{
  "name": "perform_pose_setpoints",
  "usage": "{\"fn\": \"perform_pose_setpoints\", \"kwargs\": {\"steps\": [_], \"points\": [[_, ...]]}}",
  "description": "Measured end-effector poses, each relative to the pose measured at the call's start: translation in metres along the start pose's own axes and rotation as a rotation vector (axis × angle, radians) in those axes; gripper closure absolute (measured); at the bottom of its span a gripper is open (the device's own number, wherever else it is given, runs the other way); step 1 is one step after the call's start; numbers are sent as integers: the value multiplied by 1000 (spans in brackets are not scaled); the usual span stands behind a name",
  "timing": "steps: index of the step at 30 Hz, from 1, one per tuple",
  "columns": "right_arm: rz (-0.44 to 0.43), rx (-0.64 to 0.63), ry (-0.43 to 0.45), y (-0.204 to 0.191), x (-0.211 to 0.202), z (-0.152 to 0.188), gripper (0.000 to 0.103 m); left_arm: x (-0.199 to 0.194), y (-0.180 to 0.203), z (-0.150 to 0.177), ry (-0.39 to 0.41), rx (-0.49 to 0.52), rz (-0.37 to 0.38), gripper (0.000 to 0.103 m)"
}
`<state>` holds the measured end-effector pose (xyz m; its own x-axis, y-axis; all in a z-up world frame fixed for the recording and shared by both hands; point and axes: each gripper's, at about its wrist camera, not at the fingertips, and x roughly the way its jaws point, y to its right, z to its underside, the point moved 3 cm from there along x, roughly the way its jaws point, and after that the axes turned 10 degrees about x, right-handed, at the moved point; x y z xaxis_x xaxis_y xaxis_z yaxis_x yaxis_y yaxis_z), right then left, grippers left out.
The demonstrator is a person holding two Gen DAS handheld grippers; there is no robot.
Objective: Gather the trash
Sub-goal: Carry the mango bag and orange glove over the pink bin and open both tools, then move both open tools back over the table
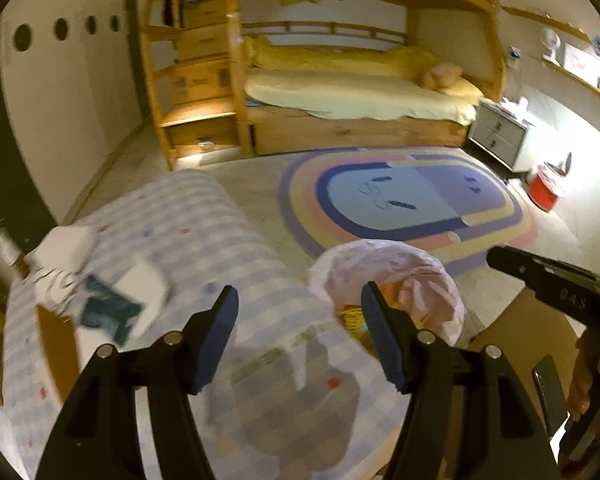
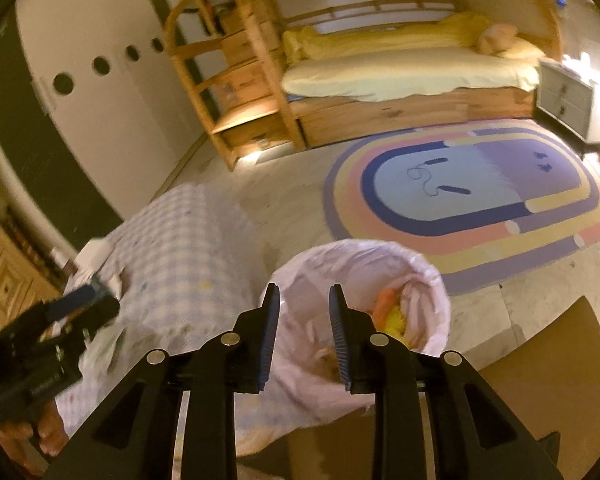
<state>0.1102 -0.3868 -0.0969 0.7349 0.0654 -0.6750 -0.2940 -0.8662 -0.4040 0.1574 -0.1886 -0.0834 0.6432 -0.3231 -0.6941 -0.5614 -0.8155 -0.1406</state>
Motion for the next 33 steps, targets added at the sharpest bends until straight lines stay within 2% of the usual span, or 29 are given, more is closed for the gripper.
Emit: {"fn": "perform_pose_setpoints", "kwargs": {"steps": [3,7,11,20,26,29,33], "points": [[-29,-46,-8,-23,-7,10,76,-17,-19,13,9,-34,-42,39],[-67,-108,-17,-55,-14,19,75,-37,-46,33,8,-108,-57,38],[-102,-186,-43,-91,-13,32,62,-58,-78,60,2,-170,-100,37],[-151,-326,-129,-159,9,69,52,-96,-142,123,-24,-306,-215,34],[-165,-397,-188,-192,36,90,51,-100,-171,150,-51,-371,-245,34],[-169,-422,-211,-203,52,95,45,-98,-178,154,-61,-392,-250,34],[-161,-431,-238,-212,74,98,44,-92,-181,155,-70,-392,-255,34]]}}
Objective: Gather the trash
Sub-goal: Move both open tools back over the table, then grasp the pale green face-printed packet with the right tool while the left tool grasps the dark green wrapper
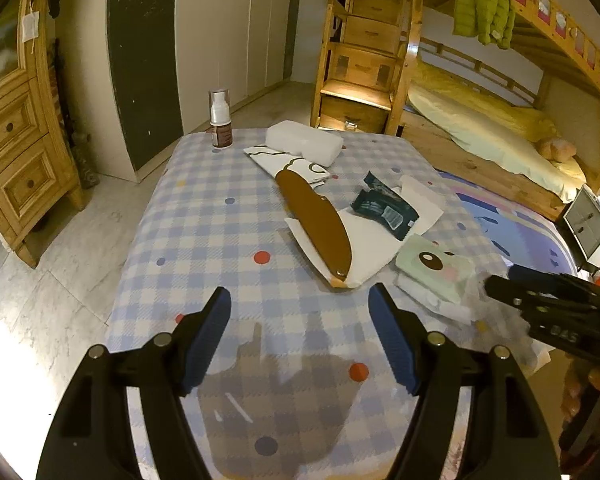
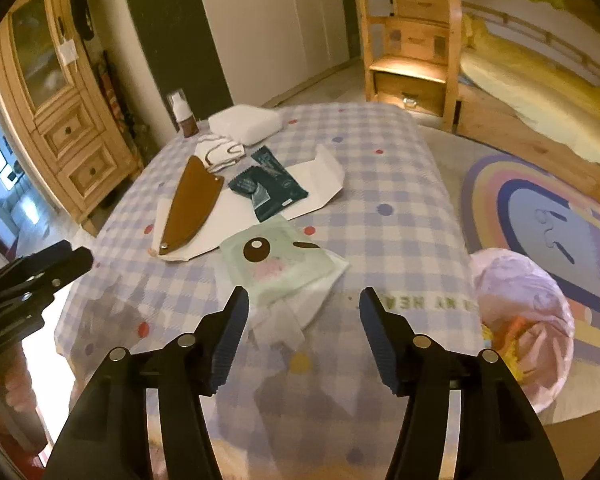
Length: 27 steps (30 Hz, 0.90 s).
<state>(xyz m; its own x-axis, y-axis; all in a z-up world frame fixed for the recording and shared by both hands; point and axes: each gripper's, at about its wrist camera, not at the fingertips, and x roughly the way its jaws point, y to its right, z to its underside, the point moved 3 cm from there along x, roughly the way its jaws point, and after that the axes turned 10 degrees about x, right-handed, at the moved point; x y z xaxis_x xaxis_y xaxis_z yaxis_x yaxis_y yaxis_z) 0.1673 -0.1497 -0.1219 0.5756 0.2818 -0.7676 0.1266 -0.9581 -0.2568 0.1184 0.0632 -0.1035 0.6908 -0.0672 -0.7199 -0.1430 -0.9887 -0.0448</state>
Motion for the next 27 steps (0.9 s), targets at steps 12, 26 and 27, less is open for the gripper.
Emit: {"fn": "perform_pose_setpoints", "kwargs": {"steps": [12,26,27], "points": [[31,-62,-10,-8,50,-8,20,12,-4,-3,-27,-2,-16,34],[-82,-47,91,-14,-12,1,98,12,9,-7,-32,22,-13,34],[-79,-36,113,-11,-18,-1,99,12,13,-9,-31,29,-10,34]]}}
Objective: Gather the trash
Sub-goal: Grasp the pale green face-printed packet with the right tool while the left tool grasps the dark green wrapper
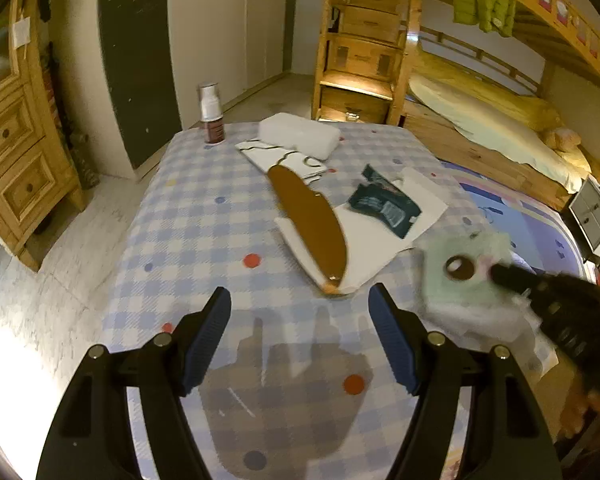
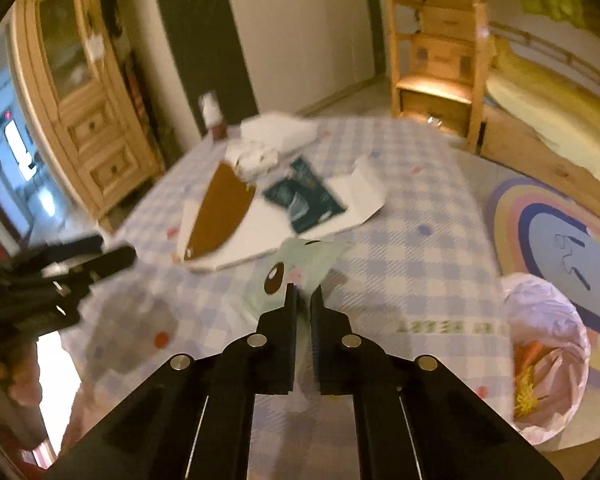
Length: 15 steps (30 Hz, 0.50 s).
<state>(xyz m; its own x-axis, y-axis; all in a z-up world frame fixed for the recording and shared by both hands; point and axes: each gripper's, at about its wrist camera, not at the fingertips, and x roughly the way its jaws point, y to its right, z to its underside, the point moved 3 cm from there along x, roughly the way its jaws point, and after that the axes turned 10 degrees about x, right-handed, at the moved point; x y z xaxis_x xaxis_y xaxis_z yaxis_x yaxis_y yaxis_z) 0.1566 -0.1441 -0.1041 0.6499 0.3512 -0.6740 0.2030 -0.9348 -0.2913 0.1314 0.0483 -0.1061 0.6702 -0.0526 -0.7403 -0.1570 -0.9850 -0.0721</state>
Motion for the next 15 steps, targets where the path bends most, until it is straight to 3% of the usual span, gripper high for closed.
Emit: {"fn": "perform_pose_setpoints", "kwargs": {"steps": [3,7,10,15], "points": [[41,19,83,11,-19,-13,100,2,12,-8,7,20,14,34],[82,29,127,23,-27,-24,101,12,32,-25,21,55,39,34],[71,53,123,33,-23,-30,100,26,47,-36,12,70,71,35],[48,56,59,41,-7,-26,100,60,72,-53,-29,97,111,50]]}}
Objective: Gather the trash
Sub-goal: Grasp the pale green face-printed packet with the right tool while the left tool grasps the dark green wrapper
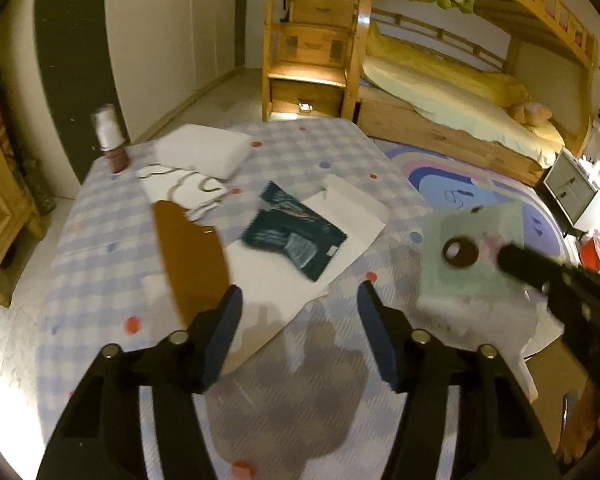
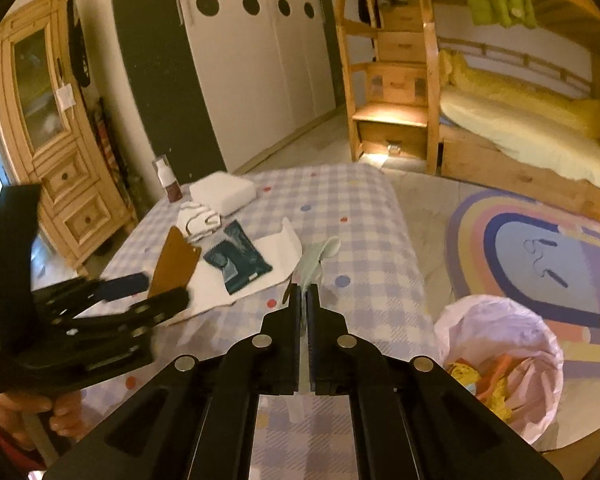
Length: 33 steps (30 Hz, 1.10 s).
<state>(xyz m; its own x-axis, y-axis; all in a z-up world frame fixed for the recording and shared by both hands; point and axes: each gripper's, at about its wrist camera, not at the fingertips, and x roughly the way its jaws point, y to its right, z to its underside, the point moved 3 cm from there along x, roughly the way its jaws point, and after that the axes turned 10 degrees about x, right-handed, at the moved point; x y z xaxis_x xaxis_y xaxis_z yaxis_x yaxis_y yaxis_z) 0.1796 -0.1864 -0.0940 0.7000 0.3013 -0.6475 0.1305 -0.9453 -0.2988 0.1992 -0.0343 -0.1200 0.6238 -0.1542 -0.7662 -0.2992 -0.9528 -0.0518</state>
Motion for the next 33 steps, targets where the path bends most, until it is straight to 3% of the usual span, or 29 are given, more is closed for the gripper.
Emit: {"fn": "perform_pose_setpoints", "kwargs": {"steps": [10,13,15,17,23,33], "points": [[-3,34,-75,18,18,15,100,51,1,-15,-71,-47,13,59],[-6,44,-83,20,20,17,100,59,-2,-16,-80,-71,19,69],[-5,46,-85,22,19,18,100,60,0,-16,-69,-64,29,90],[-6,53,-89,23,19,21,100,57,2,-15,-53,-47,40,95],[-9,55,-68,20,8,19,100,22,3,-11,22,-39,78,99],[-8,81,38,24,-45,9,100,-57,2,9,118,-37,120,99]]}}
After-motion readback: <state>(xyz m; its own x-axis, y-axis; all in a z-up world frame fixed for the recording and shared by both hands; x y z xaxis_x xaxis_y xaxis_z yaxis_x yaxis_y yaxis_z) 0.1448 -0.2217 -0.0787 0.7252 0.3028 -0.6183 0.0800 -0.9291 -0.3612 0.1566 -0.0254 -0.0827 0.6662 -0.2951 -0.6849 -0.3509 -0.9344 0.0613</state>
